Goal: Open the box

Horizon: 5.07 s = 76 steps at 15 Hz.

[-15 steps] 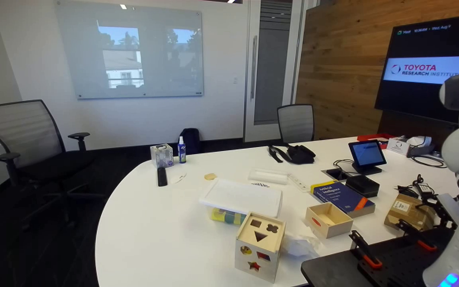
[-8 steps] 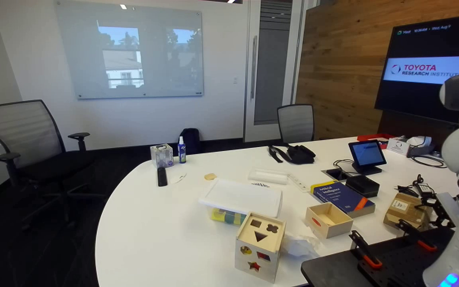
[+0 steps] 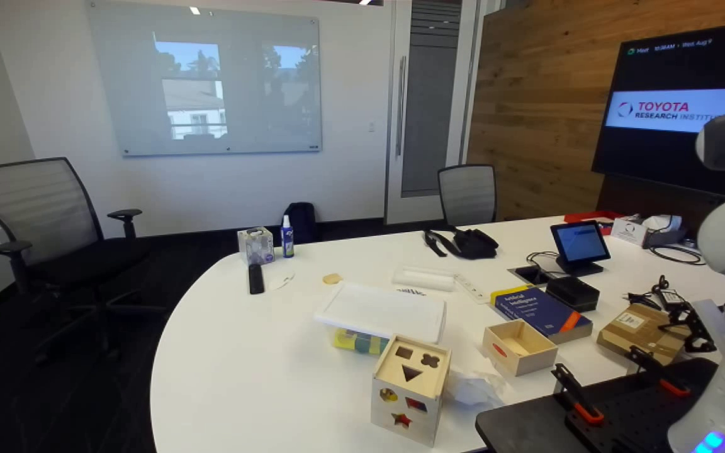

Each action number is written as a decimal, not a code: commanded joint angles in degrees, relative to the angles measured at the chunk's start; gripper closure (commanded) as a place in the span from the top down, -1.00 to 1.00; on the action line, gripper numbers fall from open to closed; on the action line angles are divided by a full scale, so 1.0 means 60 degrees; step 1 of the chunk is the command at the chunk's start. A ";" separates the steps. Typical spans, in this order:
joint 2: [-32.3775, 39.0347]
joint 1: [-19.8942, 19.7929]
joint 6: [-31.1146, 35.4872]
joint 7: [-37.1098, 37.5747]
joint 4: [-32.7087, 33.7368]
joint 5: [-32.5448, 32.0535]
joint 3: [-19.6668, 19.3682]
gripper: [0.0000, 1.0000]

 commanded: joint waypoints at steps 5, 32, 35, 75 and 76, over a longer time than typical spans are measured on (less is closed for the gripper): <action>-0.1976 0.0717 -0.0146 -0.1769 -0.1788 0.0817 -0.0337 -1.00; -0.1798 0.2933 -0.3096 -0.1827 -0.1014 0.0273 -0.0416 1.00; -0.1178 0.3121 -0.2858 -0.1392 -0.0268 0.0248 -0.0454 1.00; 0.0291 0.1307 -0.3112 -0.1232 0.1426 0.1141 -0.0323 1.00; 0.0228 0.1281 -0.2962 -0.1276 0.1317 0.1186 -0.0401 1.00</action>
